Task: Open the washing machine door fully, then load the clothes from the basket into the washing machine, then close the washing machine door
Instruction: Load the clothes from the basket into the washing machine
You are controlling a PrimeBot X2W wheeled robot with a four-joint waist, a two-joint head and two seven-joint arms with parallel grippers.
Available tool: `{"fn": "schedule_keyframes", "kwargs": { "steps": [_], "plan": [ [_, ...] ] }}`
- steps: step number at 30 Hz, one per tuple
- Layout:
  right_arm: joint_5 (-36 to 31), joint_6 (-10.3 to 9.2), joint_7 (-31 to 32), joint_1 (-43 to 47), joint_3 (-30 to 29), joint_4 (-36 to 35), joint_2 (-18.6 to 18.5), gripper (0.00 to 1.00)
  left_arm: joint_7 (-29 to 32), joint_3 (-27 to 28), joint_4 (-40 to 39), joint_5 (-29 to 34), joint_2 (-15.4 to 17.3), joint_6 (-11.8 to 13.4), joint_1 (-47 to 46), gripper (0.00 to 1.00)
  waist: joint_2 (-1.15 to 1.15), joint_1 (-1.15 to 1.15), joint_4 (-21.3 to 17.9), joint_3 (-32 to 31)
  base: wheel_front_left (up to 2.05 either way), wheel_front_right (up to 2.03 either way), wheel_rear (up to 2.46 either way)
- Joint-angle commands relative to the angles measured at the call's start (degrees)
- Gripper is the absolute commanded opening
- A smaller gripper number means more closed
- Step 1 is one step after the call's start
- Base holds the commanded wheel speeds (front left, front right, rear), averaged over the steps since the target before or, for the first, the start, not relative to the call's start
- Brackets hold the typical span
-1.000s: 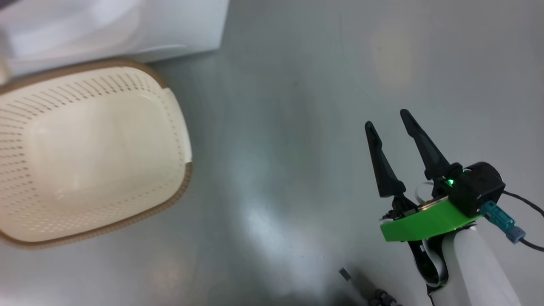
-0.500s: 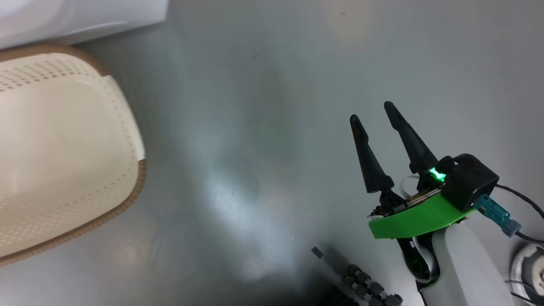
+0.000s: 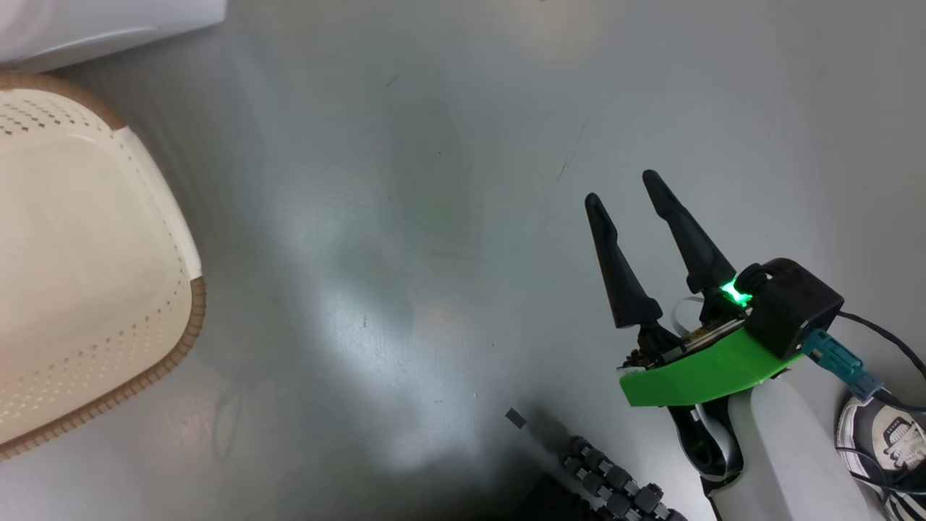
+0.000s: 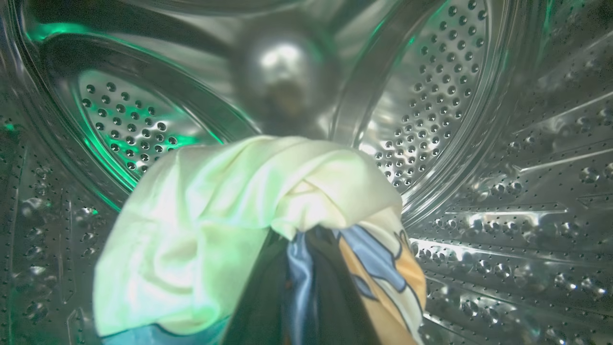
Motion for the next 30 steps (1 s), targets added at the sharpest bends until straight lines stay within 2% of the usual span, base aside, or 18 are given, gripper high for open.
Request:
{"fn": "schedule_keyframes", "kwargs": {
  "steps": [1,11,12,13,14,30],
  "plan": [
    [0.5,0.16,-0.3,0.8,1.1,-1.3,-0.2,1.0,-0.3,-0.2,-0.3,0.7,2.1,-0.1,-1.5,0.0,0.0,0.0,0.1,0.0,0.0,0.0,0.0],
    [0.3,0.16,-0.3,0.6,1.2,-1.0,-0.2,1.0,0.7,-3.6,6.5,-0.9,1.2,-0.1,-3.0,0.0,0.0,0.0,0.3,-0.1,0.0,0.0,0.0],
    [0.3,0.16,-0.3,0.6,1.2,-1.0,-0.2,1.0,0.8,-3.9,7.1,-1.2,1.1,-0.1,-3.2,0.04,0.0,0.0,0.3,-0.2,0.0,0.0,0.0],
    [0.2,0.16,-0.3,0.5,1.1,-1.0,-0.2,1.0,1.0,-4.2,7.6,-1.4,1.0,-0.1,-3.3,0.5,0.0,0.0,0.4,-0.2,0.0,0.0,0.0],
    [0.2,0.16,-0.3,0.5,1.1,-1.0,-0.2,1.0,1.0,-4.5,8.0,-1.7,0.9,-0.1,-3.5,1.0,0.0,0.0,0.4,-0.3,0.0,0.0,0.0],
    [-1.5,0.16,-0.3,0.7,0.3,-0.7,-0.2,1.0,-0.3,-9.9,9.1,-7.9,-0.3,-0.1,0.4,1.0,0.0,0.0,2.2,-3.2,0.0,0.0,0.0]
  ]
}}
